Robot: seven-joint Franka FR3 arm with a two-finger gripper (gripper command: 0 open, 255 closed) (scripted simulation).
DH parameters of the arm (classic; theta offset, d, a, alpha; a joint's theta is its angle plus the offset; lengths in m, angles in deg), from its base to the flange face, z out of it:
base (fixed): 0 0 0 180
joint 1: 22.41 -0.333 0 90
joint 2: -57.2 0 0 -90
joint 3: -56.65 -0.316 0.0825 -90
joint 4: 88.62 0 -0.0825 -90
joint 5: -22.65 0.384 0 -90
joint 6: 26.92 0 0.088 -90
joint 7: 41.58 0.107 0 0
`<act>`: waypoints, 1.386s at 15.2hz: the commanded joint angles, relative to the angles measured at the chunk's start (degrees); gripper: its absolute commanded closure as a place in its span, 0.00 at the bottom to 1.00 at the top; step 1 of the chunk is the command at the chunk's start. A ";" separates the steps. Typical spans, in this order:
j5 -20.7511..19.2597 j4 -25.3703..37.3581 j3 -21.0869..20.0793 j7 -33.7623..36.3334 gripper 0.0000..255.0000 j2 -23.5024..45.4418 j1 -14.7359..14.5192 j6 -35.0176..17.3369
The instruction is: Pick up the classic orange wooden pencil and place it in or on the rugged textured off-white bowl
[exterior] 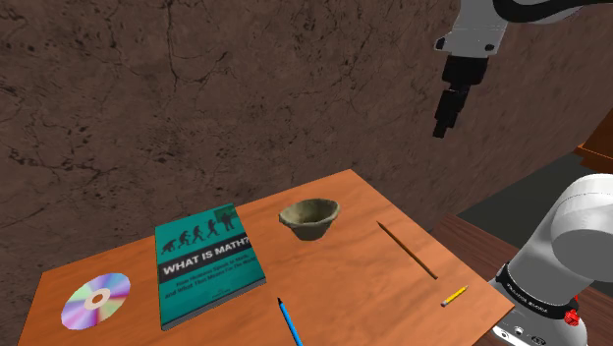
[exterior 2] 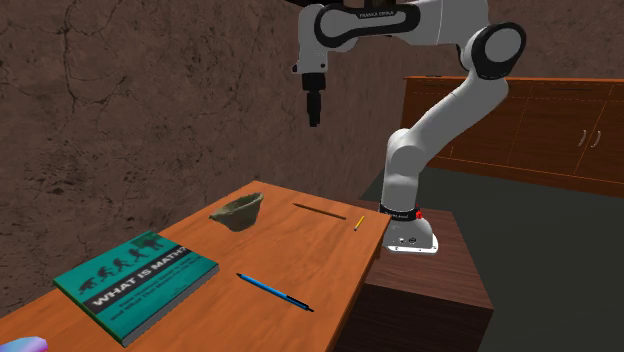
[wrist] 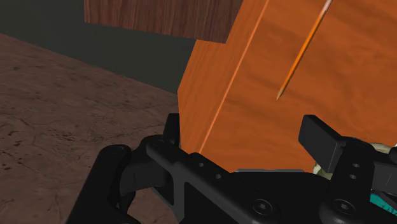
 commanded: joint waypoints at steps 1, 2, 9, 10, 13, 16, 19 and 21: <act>0.00 0.00 0.00 0.00 0.00 0.00 0.00 0.00; 0.37 -1.86 -1.68 2.21 0.00 -1.38 -0.04 -0.67; 4.99 -12.23 -14.55 17.97 0.00 -7.81 -1.72 -5.16; 5.87 -13.31 -16.55 20.29 0.00 -8.17 -2.13 -5.85; 8.77 -15.88 -22.86 27.35 0.00 -8.21 -3.38 -8.11; 11.74 -17.41 -29.49 34.58 0.00 -6.57 -4.46 -10.77; 14.45 -17.87 -36.47 41.92 0.00 -3.23 -4.82 -13.88; 15.87 -17.59 -41.31 46.92 0.00 -0.09 -4.46 -16.20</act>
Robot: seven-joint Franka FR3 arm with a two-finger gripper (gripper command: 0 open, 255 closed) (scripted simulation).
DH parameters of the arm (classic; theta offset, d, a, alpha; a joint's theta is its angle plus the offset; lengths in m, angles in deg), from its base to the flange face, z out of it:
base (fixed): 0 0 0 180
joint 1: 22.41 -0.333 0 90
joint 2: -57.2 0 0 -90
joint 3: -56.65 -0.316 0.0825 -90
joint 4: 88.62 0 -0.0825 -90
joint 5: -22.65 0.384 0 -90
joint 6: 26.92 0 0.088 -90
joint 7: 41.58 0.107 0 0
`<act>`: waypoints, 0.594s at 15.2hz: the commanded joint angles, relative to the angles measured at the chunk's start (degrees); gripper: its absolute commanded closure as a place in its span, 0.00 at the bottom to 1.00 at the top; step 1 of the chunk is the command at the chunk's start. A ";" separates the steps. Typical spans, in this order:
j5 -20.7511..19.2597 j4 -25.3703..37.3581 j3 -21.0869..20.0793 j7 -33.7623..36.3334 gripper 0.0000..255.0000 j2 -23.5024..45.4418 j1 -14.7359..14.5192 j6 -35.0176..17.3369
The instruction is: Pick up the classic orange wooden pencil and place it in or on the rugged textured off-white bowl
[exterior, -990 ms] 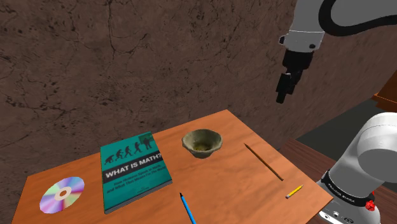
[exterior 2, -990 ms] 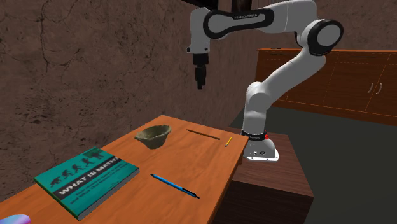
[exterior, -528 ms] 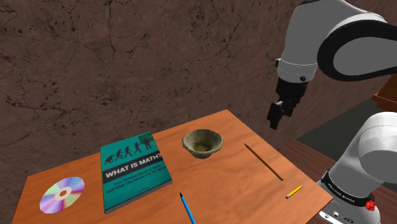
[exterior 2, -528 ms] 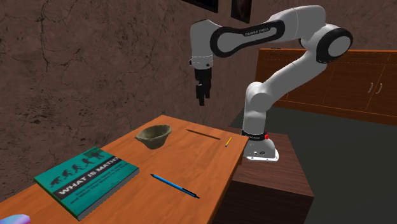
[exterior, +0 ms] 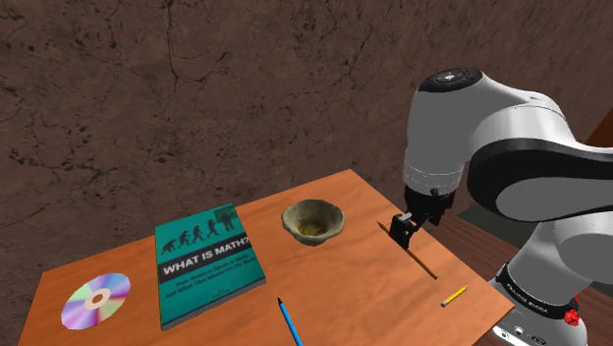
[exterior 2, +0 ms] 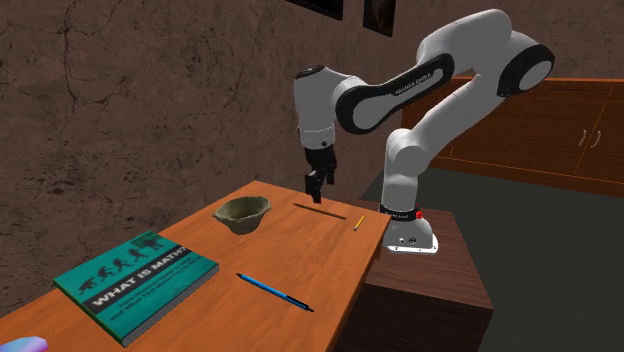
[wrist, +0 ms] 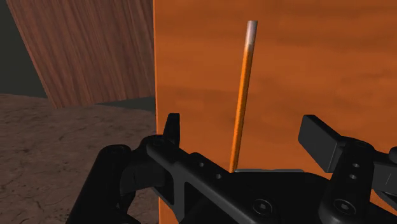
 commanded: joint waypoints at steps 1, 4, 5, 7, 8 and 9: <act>1.02 0.73 -3.82 4.19 0.00 2.58 0.42 -1.51; 1.67 -1.21 -4.66 4.17 0.00 3.29 0.32 -4.09; 1.89 -1.84 -4.95 4.16 0.00 3.57 0.30 -4.97; 2.34 -3.07 -5.57 4.16 0.00 4.21 0.29 -6.79; 2.56 -3.66 -5.90 4.17 0.00 4.57 0.30 -7.72; 2.68 -4.00 -6.09 4.17 0.00 4.79 0.31 -8.26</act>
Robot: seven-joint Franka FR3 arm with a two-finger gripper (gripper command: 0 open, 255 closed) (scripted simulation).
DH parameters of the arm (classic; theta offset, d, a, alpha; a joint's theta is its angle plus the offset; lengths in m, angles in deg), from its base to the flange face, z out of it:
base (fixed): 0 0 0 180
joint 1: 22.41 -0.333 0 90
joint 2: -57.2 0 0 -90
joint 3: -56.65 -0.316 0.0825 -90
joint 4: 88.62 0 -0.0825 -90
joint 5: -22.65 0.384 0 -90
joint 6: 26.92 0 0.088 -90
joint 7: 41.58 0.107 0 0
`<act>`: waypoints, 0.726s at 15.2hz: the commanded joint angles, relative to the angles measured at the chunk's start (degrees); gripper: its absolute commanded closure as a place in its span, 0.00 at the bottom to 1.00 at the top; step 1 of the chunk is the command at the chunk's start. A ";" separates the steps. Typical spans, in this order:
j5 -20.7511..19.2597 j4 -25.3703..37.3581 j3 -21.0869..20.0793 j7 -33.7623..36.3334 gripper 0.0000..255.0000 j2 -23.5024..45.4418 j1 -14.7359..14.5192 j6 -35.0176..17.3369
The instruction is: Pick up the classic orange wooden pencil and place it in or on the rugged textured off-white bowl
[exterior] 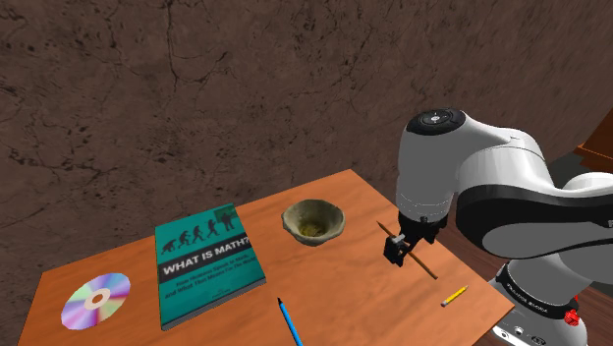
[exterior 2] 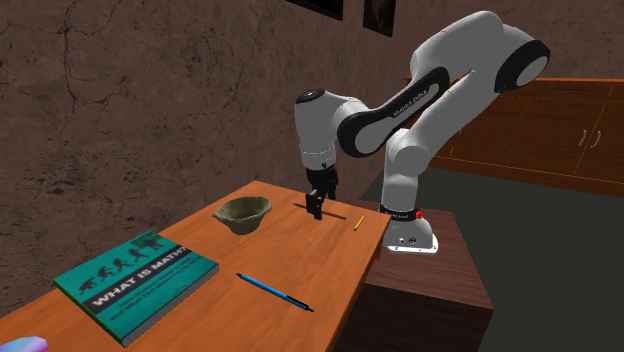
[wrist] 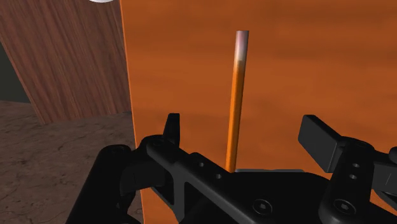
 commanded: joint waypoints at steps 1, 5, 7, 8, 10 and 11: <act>0.15 -0.53 -0.13 -0.08 0.00 0.12 -0.03 -0.65; 0.15 -0.53 -0.13 -0.08 0.00 0.13 -0.03 -0.65; 0.15 -0.52 -0.13 -0.08 0.00 0.12 -0.03 -0.64; 0.15 -0.52 -0.13 -0.08 1.00 0.12 -0.03 -0.64; 0.15 -0.52 -0.13 -0.08 1.00 0.12 -0.03 -0.64; 0.15 -0.52 -0.13 -0.08 1.00 0.12 -0.03 -0.64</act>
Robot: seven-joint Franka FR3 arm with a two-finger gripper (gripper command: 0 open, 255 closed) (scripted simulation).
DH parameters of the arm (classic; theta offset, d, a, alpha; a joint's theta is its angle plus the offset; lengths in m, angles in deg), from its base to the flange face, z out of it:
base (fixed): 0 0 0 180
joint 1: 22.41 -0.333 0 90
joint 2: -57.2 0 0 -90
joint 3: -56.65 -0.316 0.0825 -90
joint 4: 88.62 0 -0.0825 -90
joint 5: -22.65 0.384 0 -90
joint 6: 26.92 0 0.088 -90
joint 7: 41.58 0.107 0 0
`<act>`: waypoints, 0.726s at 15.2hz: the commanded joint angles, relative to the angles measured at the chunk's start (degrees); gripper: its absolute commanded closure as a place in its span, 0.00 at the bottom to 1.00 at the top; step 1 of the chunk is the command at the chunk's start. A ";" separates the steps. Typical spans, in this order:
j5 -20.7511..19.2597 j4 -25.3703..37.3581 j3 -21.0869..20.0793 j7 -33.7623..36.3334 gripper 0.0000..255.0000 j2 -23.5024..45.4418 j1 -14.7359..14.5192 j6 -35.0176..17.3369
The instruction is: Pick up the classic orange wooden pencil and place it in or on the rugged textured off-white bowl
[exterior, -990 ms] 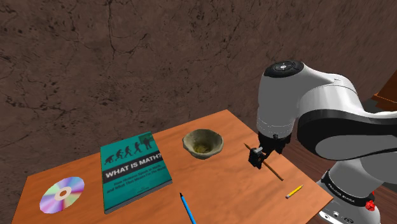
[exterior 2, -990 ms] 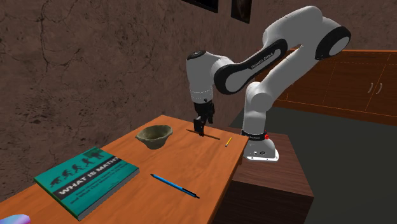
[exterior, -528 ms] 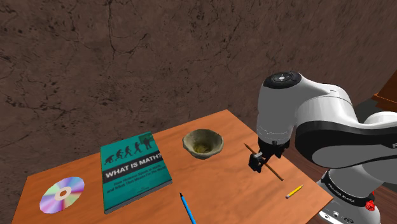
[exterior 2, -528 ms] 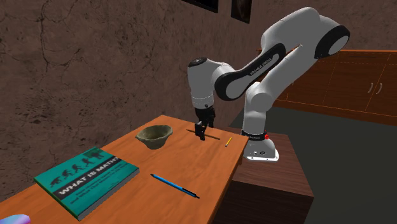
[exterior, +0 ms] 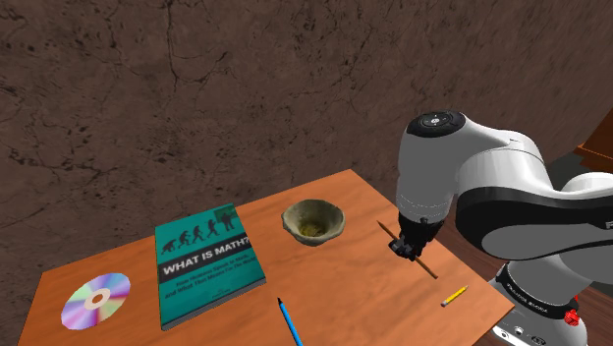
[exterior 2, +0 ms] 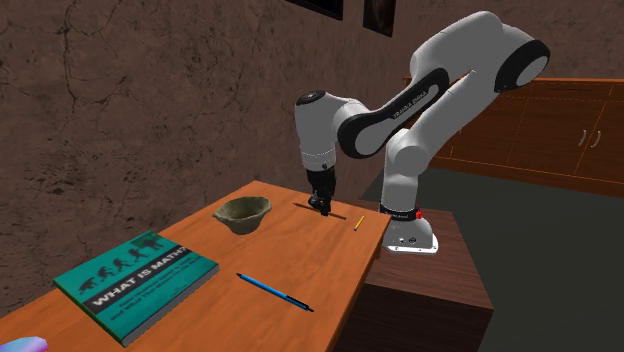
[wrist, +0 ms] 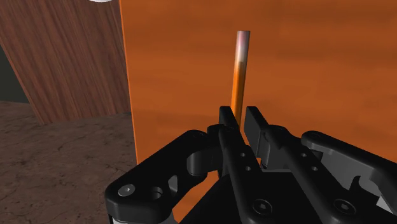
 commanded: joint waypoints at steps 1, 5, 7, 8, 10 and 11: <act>0.01 -0.01 0.00 0.00 1.00 0.01 0.00 -0.01; 0.00 0.03 -0.02 0.01 1.00 0.05 0.02 -0.02; -0.21 0.41 0.47 -0.13 1.00 -0.60 -0.10 1.01; -0.44 0.86 0.93 -0.25 1.00 -1.16 -0.17 2.01; -0.91 1.79 1.83 -0.48 1.00 -2.22 -0.28 3.99; -1.15 2.27 2.27 -0.59 1.00 -2.71 -0.32 4.95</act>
